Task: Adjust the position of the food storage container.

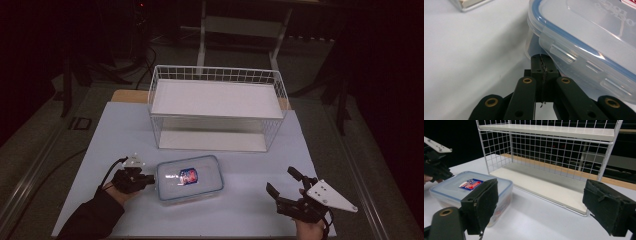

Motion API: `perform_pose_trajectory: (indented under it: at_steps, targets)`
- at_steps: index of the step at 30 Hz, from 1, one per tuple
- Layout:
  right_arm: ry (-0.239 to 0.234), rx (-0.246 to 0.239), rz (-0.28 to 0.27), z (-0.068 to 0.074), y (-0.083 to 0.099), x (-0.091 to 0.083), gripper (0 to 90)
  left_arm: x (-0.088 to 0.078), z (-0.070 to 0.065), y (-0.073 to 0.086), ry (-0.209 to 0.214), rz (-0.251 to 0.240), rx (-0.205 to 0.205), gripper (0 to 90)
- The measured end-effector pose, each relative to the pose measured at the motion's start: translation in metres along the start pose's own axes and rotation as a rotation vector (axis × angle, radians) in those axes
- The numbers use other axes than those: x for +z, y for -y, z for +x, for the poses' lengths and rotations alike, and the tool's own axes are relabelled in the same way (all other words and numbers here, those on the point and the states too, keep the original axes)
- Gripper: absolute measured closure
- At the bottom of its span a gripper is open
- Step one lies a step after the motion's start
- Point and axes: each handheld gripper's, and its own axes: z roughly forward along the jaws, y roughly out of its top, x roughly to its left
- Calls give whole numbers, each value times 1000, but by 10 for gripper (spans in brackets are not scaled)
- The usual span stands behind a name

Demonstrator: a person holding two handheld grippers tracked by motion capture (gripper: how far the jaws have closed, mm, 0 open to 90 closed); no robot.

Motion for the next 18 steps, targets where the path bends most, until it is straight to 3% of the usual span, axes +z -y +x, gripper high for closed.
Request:
perform_pose_trajectory:
  at_steps: [18]
  targets:
    - [-9, -6, 12, 1, 1, 1, 129, 41, -9, -38, 70, -12, 32, 897]
